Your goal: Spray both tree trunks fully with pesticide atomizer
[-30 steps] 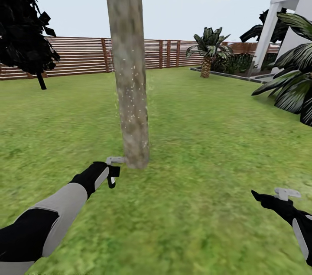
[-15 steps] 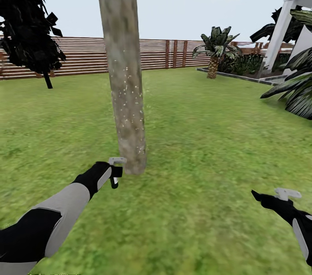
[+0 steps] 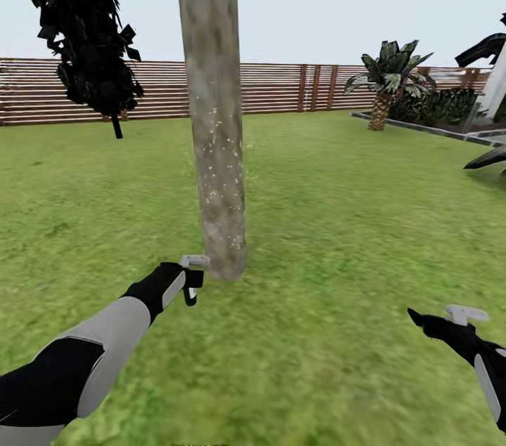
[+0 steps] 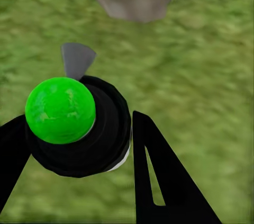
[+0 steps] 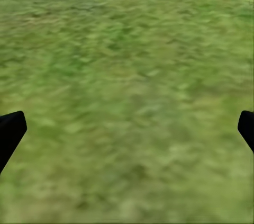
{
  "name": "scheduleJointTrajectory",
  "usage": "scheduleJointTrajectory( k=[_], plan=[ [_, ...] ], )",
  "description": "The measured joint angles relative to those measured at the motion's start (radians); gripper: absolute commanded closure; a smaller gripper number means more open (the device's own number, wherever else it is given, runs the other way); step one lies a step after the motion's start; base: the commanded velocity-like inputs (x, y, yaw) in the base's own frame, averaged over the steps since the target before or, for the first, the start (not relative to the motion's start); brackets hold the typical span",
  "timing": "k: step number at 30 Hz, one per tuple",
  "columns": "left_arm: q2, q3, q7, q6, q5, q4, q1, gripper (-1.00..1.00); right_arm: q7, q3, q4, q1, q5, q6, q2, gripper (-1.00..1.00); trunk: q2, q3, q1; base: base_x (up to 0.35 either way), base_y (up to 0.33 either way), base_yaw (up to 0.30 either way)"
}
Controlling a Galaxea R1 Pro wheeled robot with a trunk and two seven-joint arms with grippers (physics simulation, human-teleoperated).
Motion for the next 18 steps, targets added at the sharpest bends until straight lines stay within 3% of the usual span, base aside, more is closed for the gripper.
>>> scheduleJointTrajectory(
  k=[11,18],
  plan=[
    [-0.001,0.0,0.0,0.0,0.0,0.0,0.0,1.0,-0.001,0.0,0.0,0.0,0.0,0.0,0.0,-1.0,0.0,0.0,0.0,0.0,-0.298,0.276],
    [0.0,0.001,0.0,0.0,0.0,0.0,0.0,1.0,-0.001,0.001,0.0,0.0,0.0,0.0,0.0,-1.0,0.0,0.0,0.0,0.0,-0.161,0.223]
  ],
)
